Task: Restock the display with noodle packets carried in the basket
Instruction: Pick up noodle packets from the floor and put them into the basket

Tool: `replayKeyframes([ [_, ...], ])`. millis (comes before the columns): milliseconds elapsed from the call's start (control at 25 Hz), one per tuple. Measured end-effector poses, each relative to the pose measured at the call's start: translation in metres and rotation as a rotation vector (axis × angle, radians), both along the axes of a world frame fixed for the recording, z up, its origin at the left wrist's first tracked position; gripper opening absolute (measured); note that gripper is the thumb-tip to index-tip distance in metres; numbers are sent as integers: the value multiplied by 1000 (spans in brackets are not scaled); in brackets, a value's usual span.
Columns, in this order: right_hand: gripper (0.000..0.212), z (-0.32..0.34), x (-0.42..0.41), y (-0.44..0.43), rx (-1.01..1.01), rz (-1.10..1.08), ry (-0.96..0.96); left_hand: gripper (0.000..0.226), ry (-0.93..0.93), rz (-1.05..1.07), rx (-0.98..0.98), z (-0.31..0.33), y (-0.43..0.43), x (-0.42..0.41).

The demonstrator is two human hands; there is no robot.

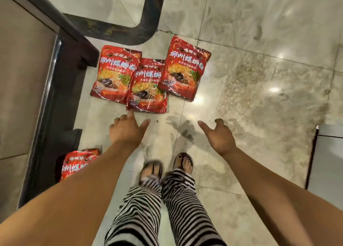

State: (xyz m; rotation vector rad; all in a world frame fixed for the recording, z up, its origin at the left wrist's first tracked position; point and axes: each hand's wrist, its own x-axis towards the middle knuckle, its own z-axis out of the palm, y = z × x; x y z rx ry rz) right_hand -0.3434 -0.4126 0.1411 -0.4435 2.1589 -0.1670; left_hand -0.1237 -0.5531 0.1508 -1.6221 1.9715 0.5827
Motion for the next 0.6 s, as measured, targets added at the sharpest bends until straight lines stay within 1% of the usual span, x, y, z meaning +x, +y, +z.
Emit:
replayKeyframes([
  [120, 89, -60, -17, -45, -13, -136, -77, 76, -6, 46, -5, -58, -40, -19],
  [200, 87, -103, -26, -74, -13, -188, -111, 78, -2, 94, 20, -104, -64, -26],
  [280, 86, -151, -38, -106, -19, -232, -104, 82, 18, 180, 58, -157, -89, -35],
  [400, 87, -214, -56, -146, -54, -349, -92, 87, -43, 252, 23, -222, -116, -48],
  [520, 93, -255, -70, -175, -96, -456, -58, 101, -79, 355, -4, -260, -128, -58],
  [600, 98, -274, -71, -189, -111, -474, -12, 112, -58, 447, -48, -279, -129, -61],
])
